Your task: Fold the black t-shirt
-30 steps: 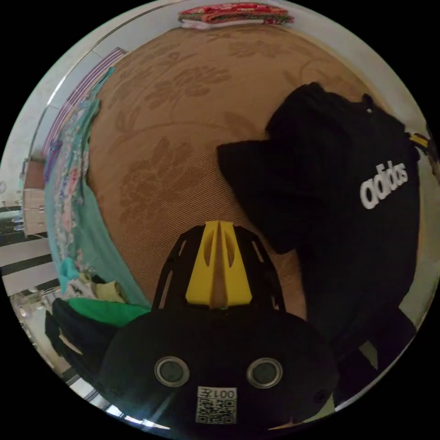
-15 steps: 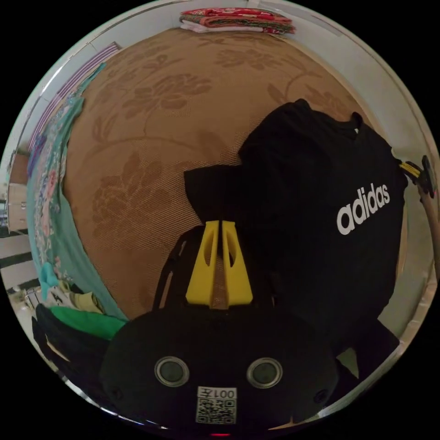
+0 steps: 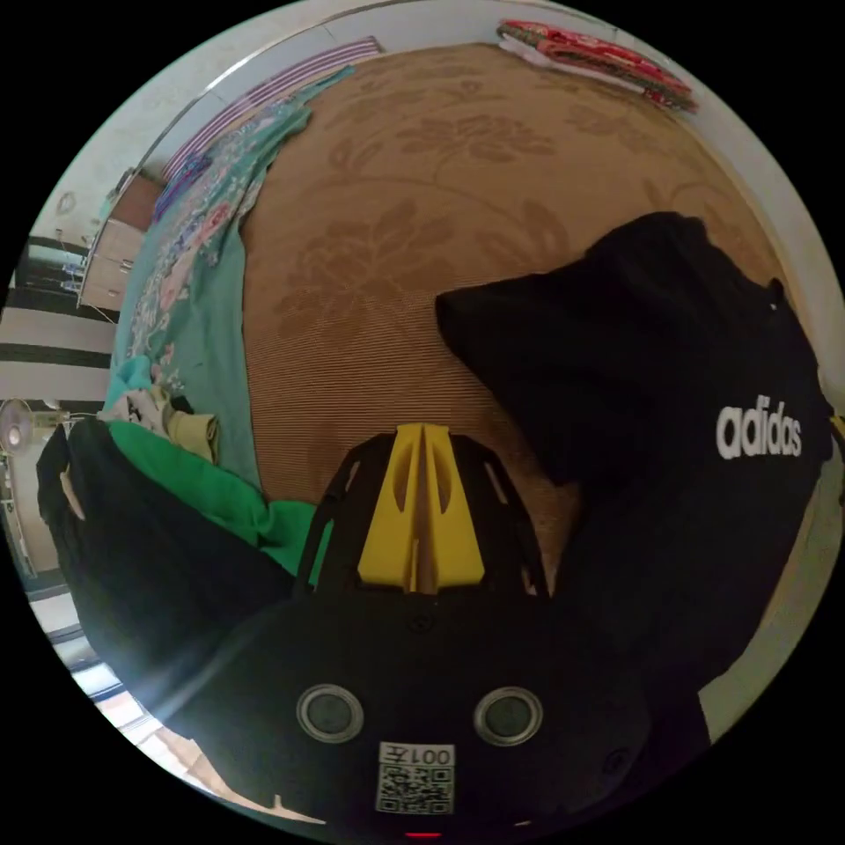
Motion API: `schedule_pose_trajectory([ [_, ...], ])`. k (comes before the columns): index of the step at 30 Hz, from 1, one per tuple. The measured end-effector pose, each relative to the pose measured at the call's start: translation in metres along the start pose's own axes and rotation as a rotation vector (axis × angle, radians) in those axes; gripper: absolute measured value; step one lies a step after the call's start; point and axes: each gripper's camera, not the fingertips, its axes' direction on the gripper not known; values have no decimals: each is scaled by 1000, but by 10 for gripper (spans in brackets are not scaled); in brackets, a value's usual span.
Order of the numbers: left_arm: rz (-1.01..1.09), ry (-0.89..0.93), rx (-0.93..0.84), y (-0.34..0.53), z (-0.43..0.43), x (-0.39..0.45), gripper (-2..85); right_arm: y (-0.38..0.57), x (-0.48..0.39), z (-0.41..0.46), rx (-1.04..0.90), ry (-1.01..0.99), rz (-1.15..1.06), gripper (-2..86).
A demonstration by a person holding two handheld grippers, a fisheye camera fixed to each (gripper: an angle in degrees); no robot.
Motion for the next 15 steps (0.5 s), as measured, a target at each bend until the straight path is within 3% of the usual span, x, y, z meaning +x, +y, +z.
schedule_pose_trajectory([
  [6,348,189,141,26,-73,113,1,13,49,-21,75,-185,47,70],
  [11,822,575,274,46,-125,310,42,-7,62,-16,104,-217,-69,86],
  [15,1028,593,336,61,-144,426,59,-29,62,17,3,-312,-231,92],
])
